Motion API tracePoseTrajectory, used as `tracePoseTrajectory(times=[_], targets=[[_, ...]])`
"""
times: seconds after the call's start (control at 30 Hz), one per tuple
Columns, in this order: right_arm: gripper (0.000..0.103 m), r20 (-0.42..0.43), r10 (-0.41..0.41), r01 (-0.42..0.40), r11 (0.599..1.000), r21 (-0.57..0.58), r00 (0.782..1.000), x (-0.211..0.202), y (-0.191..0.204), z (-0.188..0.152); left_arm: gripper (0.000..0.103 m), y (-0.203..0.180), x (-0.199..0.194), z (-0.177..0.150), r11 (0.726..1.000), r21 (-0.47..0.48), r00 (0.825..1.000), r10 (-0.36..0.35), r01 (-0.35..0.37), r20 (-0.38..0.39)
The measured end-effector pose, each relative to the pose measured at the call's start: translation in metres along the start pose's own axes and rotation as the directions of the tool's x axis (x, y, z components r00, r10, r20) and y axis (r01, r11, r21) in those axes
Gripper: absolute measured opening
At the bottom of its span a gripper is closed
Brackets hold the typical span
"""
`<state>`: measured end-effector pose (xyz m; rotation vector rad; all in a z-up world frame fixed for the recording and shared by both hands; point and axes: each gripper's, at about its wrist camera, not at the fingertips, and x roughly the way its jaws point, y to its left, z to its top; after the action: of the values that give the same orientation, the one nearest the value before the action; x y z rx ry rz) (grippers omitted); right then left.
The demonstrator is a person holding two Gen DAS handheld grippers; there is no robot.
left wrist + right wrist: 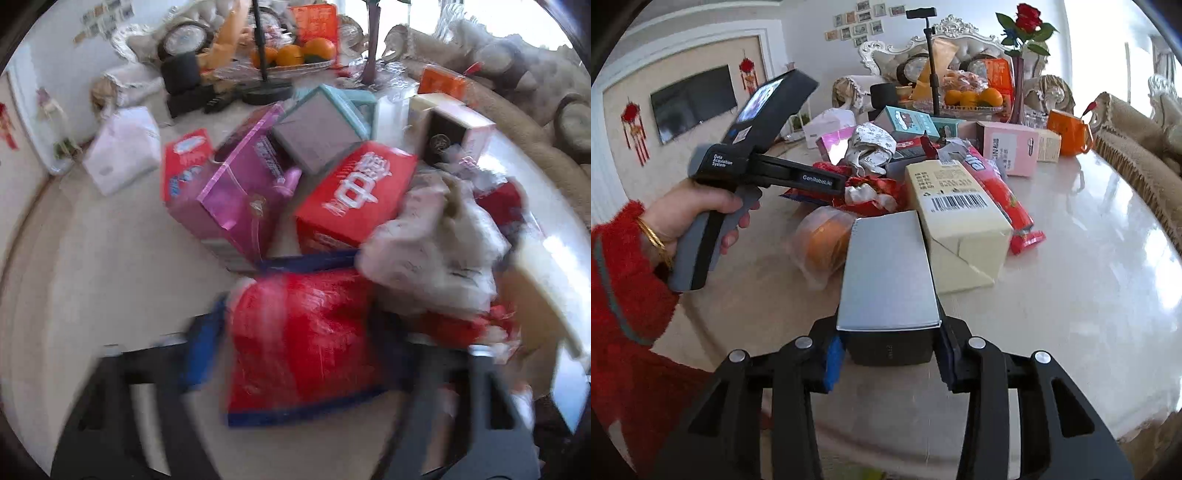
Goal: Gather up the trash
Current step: 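Grasp the red snack packet with the left gripper while the right grasps the grey box, then carry both items over the wastebasket and open both grippers to drop them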
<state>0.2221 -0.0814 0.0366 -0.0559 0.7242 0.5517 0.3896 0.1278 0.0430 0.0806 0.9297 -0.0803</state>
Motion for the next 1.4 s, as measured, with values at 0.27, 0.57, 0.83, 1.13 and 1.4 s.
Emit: tracePoseTrajectory(times=[0.27, 0.57, 0.83, 1.13, 1.4], targets=[[0.039, 0.044, 0.141, -0.146, 0.977, 0.153, 0.989, -0.028, -0.019, -0.005, 0.053, 0.004, -0.038, -0.024, 1.0, -0.006, 0.998, 0.02, -0.02, 0.059], [0.039, 0.107, 0.205, -0.223, 0.951, 0.215, 0.973, -0.055, -0.025, -0.001, 0.053, 0.025, -0.1, -0.045, 0.993, -0.083, 0.987, 0.09, -0.079, 0.135], [0.039, 0.146, 0.214, -0.239, 0.953, 0.184, 0.966, -0.088, -0.017, -0.007, 0.053, 0.028, -0.149, -0.068, 0.992, -0.11, 0.981, 0.079, -0.06, 0.175], [0.039, 0.039, 0.216, -0.219, 0.96, 0.173, 0.976, -0.117, -0.003, -0.09, 0.053, -0.094, -0.189, -0.211, 0.981, 0.063, 0.969, -0.19, 0.182, 0.157], [0.039, -0.311, 0.115, -0.044, 0.973, 0.226, 0.943, -0.026, -0.014, -0.188, 0.053, -0.163, -0.057, -0.322, 0.98, 0.007, 0.966, -0.195, 0.199, -0.172]])
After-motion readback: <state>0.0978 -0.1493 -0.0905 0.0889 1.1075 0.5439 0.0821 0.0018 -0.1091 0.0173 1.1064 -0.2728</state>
